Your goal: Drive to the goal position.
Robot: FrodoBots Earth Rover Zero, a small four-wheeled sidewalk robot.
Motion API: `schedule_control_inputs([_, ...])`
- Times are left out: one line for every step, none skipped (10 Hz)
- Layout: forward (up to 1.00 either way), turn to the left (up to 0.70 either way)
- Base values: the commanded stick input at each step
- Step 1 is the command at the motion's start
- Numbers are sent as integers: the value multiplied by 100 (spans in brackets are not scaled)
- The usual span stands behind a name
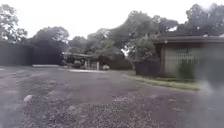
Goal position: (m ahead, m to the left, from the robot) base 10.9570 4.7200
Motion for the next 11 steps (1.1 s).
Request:
schedule_control_inputs([50,0])
schedule_control_inputs([50,0])
schedule_control_inputs([50,0])
schedule_control_inputs([50,0])
schedule_control_inputs([50,0])
schedule_control_inputs([50,0])
schedule_control_inputs([50,0])
schedule_control_inputs([50,0])
schedule_control_inputs([50,0])
schedule_control_inputs([50,0])
schedule_control_inputs([50,0])
